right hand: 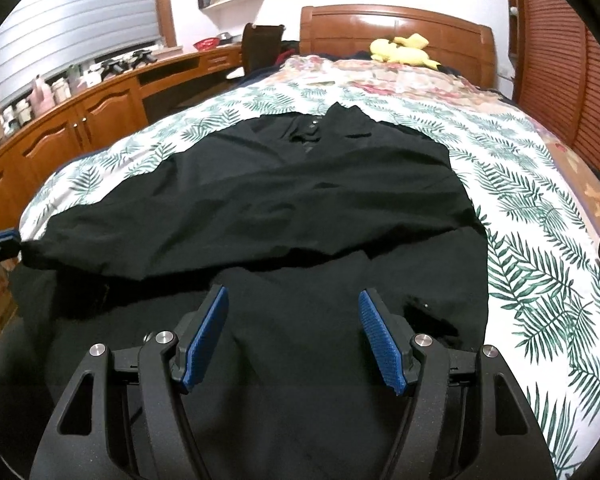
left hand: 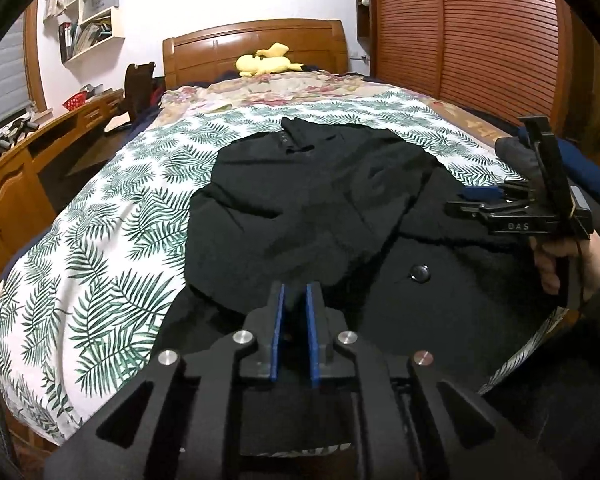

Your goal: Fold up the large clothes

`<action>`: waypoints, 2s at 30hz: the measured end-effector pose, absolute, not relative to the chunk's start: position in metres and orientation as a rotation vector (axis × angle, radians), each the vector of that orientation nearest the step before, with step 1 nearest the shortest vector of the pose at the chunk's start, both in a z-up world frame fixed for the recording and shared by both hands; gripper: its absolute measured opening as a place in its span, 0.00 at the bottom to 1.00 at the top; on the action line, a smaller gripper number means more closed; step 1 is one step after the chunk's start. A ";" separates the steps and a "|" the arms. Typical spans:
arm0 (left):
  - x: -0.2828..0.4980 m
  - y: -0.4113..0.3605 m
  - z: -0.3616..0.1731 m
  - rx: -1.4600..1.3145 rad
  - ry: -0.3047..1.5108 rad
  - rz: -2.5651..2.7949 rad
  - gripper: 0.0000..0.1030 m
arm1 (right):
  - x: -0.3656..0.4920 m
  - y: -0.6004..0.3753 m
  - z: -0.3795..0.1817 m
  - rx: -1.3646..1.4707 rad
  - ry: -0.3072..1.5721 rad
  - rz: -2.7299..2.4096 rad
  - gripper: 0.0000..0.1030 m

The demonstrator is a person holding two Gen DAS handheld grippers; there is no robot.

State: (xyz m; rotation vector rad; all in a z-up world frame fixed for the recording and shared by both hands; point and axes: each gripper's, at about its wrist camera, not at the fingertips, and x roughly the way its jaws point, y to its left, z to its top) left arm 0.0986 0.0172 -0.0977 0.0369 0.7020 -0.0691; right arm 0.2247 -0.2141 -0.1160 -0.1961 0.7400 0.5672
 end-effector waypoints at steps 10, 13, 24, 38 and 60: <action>0.089 0.051 -0.114 0.003 0.751 -0.020 0.17 | 0.221 -0.205 -0.118 -0.224 0.740 0.586 0.67; 0.088 0.062 -0.122 -0.004 0.777 0.005 0.19 | 0.220 -0.200 -0.121 -0.241 0.743 0.590 0.67; 0.083 0.093 -0.153 -0.023 0.851 0.084 0.21 | 0.219 -0.188 -0.129 -0.287 0.755 0.596 0.67; 0.092 0.128 -0.174 -0.103 0.866 0.168 0.58 | 0.219 -0.184 -0.133 -0.303 0.760 0.593 0.67; 0.086 0.128 -0.177 -0.094 0.832 0.148 0.59 | 0.165 -0.332 -0.115 -0.250 0.852 0.376 0.72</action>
